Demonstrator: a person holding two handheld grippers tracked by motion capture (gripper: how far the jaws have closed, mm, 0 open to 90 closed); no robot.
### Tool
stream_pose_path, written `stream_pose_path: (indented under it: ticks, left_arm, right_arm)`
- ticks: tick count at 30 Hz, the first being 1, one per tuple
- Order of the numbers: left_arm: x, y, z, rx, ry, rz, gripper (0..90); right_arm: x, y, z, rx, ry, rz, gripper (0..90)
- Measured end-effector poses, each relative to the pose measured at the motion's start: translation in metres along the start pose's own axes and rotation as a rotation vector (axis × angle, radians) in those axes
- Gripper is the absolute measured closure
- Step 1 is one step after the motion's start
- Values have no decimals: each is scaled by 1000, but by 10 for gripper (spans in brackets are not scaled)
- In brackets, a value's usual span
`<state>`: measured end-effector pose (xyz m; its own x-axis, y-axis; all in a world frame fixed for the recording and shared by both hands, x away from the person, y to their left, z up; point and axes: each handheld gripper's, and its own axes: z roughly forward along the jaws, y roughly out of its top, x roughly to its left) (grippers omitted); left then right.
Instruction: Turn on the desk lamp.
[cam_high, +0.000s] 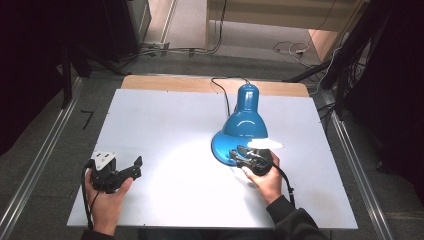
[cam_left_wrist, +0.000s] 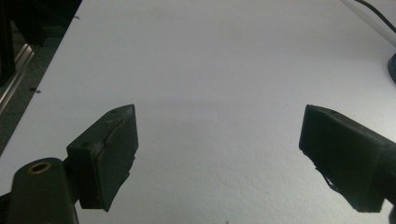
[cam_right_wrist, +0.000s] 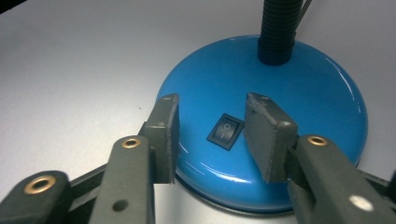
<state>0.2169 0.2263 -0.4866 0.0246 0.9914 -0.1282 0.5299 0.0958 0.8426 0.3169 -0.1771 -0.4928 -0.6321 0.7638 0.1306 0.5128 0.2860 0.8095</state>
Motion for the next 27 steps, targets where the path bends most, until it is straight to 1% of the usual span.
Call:
stream_pose_path:
  ticks: [2, 4, 8, 11, 15, 19, 22, 24, 27]
  left_arm:
    - [0, 0, 0, 0, 0, 0, 120]
    - [0, 0, 0, 1, -1, -1, 120]
    - [0, 0, 0, 2, 0, 0, 120]
    - [0, 0, 0, 1, -1, -1, 120]
    - [1, 0, 0, 2, -2, -1, 121]
    - [1, -1, 0, 1, -2, -2, 121]
    - [1, -1, -1, 2, 0, -1, 120]
    - [2, -1, -1, 1, -1, -2, 120]
    - [1, -1, -1, 2, -1, -1, 120]
  right_arm:
    - [1, 1, -1, -6, -9, 7, 392]
    - [0, 2, -2, -12, -14, 10, 325]
    - [0, 3, -3, -12, -14, 16, 220]
    - [0, 3, -3, -8, -3, 9, 145]
    - [2, 3, -5, -20, -5, -12, 118]
    - [3, 2, -8, -16, -8, -21, 113]
    - [1, 2, -10, -14, -6, -27, 113]
    - [0, 1, -13, -12, -7, -21, 113]
    - [-3, -1, -16, -10, -8, -29, 113]
